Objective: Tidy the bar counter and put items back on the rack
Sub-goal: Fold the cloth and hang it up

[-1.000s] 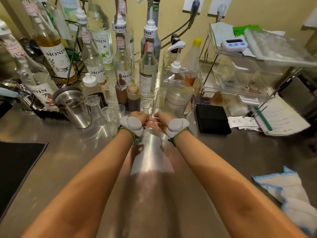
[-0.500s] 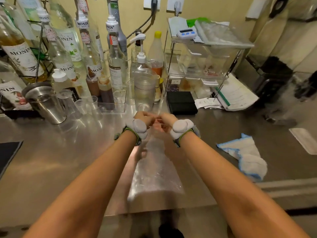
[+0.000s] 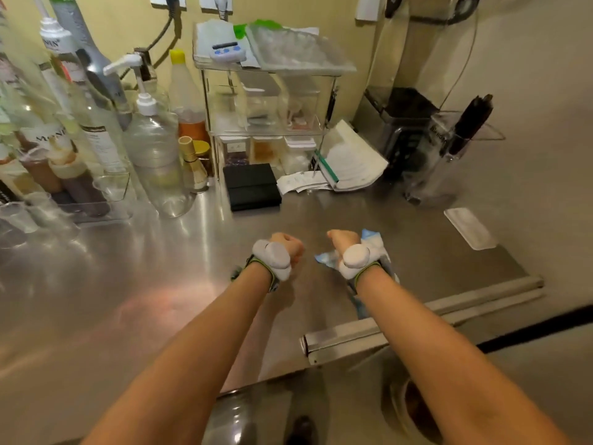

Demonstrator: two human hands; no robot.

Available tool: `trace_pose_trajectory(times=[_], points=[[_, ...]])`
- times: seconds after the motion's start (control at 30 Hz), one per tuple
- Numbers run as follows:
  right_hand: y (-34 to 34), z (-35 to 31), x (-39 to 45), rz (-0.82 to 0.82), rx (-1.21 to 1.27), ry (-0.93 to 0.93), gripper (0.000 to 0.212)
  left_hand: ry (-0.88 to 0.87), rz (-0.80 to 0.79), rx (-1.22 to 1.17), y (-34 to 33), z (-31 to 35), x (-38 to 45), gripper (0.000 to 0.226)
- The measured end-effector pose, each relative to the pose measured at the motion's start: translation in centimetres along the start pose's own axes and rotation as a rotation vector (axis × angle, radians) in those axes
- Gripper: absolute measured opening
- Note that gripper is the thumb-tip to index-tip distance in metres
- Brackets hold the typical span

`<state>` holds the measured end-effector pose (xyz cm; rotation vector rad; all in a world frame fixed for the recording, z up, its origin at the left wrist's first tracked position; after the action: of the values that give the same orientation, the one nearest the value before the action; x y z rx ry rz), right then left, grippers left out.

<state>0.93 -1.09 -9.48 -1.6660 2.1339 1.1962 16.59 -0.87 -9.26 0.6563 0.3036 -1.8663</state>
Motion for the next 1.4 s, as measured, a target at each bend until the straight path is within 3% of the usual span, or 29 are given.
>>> trace_pose_trajectory(times=[0.07,0.17,0.27,0.33,0.43,0.57,0.73,0.83,1.0,1.1,1.4], points=[[2.8,2.3,0.0,0.068,-0.108,-0.014,0.029,-0.006,-0.042,0.041,-3.0,0.1,0.7,0.014],[5.6,4.7,0.0,0.066,-0.144,0.019,0.016,-0.038,-0.054,0.042,-6.7,0.7,1.5,0.039],[6.4,7.6,0.6,0.006,-0.084,0.070,0.035,-0.051,-0.096,0.020,-10.3,0.6,2.4,0.036],[7.1,9.1,1.0,0.056,-0.021,0.146,0.034,-0.050,-0.105,0.027,-12.6,0.3,3.0,0.034],[6.6,9.7,1.0,0.040,-0.105,0.240,0.037,-0.072,-0.099,0.107,-14.1,-0.2,3.7,0.037],[5.3,9.6,3.1,-0.106,-0.320,0.299,0.045,-0.099,-0.075,0.177,-14.8,-0.5,6.0,0.048],[7.2,8.4,5.9,0.008,-0.338,0.363,0.048,-0.204,0.011,0.510,-13.9,2.4,8.1,0.054],[8.3,7.7,8.4,0.014,-0.448,0.343,0.049,-0.328,-0.038,0.370,-14.7,3.9,10.4,0.063],[9.4,6.5,10.7,0.069,-0.516,0.371,0.048,-0.259,-0.222,0.371,-17.0,5.0,13.0,0.074],[9.4,5.2,13.0,-0.026,-0.491,0.397,0.047,-0.274,-0.184,0.437,-17.1,5.6,14.8,0.075],[5.4,1.4,13.9,-0.115,-0.503,0.392,0.052,-0.263,-0.073,0.222,-12.0,4.3,16.7,0.077]])
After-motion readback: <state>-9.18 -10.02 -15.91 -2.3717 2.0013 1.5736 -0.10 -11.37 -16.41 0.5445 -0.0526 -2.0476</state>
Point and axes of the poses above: each hand's wrist, its own x-axis towards the middle knuckle, its own y-axis out of the back of the hand, z = x × y, the point moved 6 cm from there along x, towards the middle knuckle, and after that the axes turned 8 degrees about -z, right-handed, at the moved point
